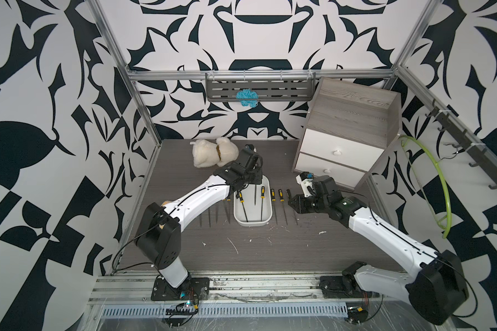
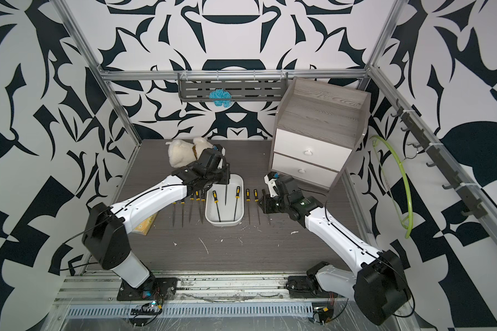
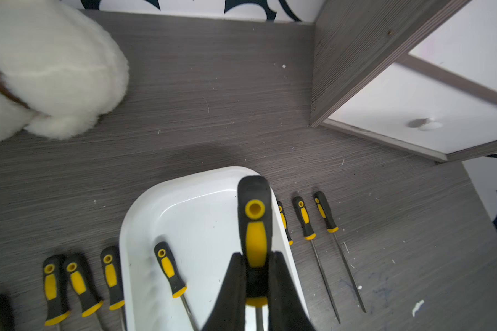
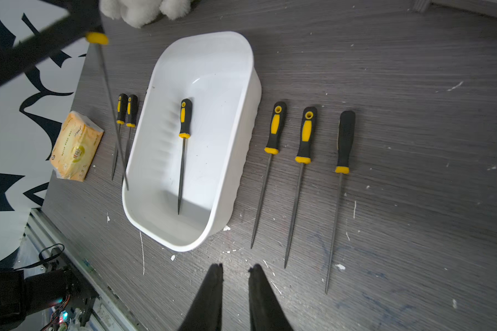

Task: Take the file tool out of the storage box
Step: Pick up the file tool from the storage box.

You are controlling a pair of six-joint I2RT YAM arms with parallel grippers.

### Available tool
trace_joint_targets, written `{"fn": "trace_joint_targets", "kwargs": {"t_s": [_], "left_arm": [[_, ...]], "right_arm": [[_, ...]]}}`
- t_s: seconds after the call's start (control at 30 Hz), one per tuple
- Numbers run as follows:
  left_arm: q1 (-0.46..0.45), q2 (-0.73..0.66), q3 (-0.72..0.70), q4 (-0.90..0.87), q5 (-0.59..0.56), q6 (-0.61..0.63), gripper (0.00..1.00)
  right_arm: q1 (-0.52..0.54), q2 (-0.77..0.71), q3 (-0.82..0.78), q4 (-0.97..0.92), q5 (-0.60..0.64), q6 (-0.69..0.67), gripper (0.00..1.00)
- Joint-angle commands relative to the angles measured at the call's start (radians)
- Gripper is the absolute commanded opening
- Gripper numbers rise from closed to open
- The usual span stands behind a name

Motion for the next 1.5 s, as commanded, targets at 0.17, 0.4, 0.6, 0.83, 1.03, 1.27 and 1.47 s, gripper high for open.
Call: {"fn": "trace_joint_targets", "kwargs": {"t_s": [0.17,0.4,0.6,0.83,1.03,1.27,1.47], "left_arm": [[0.013,-0.316,-0.359,0.289,0.241,-0.123,0.00],[0.021,-0.489,-0.547,0.363,0.243,-0.137,0.00],[0.020,-0.502,-0.583,0.382,0.260,-0.144,0.00],[0.020,-0.502,-0.570,0.352,0.249,-0.132,0.00],[0.020,-0.503,-0.570,0.349,0.247,-0.132,0.00],[0.021,-0.490,-0.566,0.346,0.246,-0.132,0.00],[0.021,-0.489,-0.551,0.315,0.231,-0.131,0.00]], "right_arm": [[0.038,0.009,-0.021,0.125,-0.120,0.040,0.22],[0.212,0.107,-0.004,0.303,-0.187,0.075,0.28],[0.301,0.186,0.038,0.380,-0.182,0.115,0.30],[0.303,0.203,0.047,0.392,-0.216,0.118,0.30],[0.321,0.213,0.052,0.411,-0.241,0.121,0.31],[0.348,0.245,0.064,0.416,-0.250,0.120,0.32],[0.361,0.278,0.084,0.411,-0.245,0.112,0.14]]}}
